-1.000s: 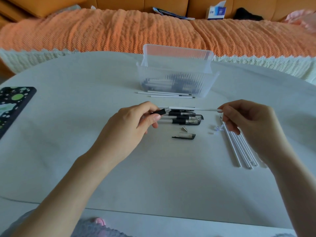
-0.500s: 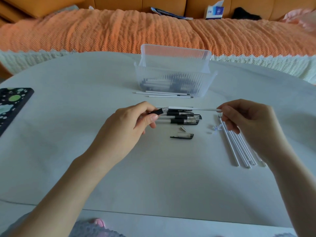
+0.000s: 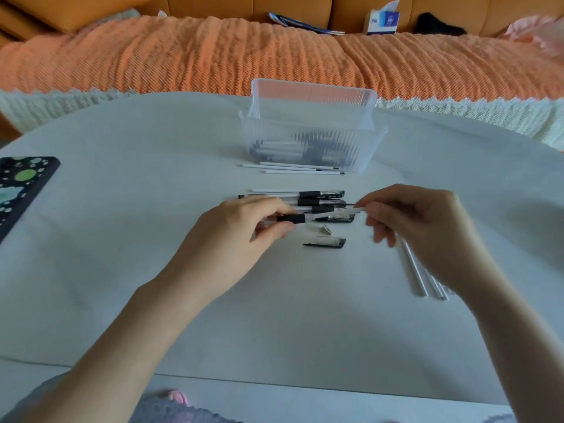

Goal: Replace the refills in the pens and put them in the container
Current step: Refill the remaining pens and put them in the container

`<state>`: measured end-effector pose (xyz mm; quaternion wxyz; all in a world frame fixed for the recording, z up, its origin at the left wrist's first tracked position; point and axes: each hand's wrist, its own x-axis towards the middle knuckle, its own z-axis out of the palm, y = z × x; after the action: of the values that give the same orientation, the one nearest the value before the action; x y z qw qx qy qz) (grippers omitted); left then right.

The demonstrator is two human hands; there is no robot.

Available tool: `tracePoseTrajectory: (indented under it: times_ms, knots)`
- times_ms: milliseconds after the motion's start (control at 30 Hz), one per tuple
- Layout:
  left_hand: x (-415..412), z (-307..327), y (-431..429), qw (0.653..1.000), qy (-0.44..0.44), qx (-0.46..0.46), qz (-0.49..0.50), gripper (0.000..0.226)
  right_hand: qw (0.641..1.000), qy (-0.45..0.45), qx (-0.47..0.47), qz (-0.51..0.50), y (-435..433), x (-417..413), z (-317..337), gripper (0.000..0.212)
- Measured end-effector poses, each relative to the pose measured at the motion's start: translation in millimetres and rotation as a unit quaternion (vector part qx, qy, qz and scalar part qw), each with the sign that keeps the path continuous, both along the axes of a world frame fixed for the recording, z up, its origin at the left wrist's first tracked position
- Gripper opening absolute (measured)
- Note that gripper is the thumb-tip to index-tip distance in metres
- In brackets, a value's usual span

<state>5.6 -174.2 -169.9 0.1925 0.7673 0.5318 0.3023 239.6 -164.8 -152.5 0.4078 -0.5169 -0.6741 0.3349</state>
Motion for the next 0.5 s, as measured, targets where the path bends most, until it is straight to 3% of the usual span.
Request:
tracePoseTrajectory:
  times_ms: [100,300,500]
  knots:
    - [3,-1,0,1.000,-0.015,-0.005,-0.006,0.019,0.997,0.021,-0.033,0.064,-3,-9,-3,0.027]
    - [2,0,0,1.000,-0.015,-0.005,0.000,0.013,0.999,-0.003,-0.035,0.029,-1,0,-1,0.012]
    - [6,0,-1,1.000,-0.016,-0.011,-0.006,0.023,0.998,-0.022,-0.043,0.039,-6,-12,1,0.013]
